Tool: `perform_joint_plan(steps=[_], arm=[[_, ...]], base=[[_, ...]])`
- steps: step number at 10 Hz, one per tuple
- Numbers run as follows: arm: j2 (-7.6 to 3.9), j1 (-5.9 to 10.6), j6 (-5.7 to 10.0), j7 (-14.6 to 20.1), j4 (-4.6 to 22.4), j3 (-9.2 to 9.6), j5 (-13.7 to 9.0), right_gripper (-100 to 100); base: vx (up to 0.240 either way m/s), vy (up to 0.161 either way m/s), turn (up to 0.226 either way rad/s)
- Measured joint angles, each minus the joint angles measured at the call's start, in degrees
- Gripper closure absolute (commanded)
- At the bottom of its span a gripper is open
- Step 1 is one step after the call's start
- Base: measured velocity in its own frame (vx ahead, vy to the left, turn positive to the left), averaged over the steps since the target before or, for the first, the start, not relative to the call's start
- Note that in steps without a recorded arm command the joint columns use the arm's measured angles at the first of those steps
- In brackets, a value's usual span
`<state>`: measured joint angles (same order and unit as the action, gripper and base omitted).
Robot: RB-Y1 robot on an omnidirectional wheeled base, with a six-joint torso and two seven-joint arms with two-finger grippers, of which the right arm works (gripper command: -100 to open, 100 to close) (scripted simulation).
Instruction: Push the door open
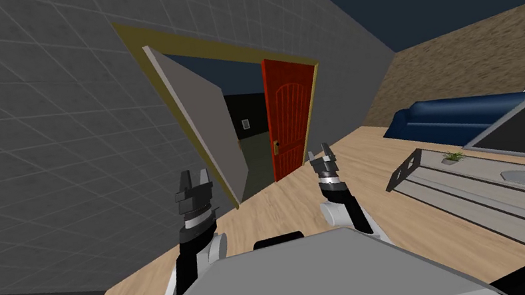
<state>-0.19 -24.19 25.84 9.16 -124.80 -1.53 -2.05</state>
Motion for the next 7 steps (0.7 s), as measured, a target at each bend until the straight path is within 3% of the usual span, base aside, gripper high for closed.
perform_joint_plan(steps=[7], arm=[[-1.88,3.7,-1.59,-0.2,7.3,1.24,0.3,-100]], base=[[0.088,-0.063,0.051]])
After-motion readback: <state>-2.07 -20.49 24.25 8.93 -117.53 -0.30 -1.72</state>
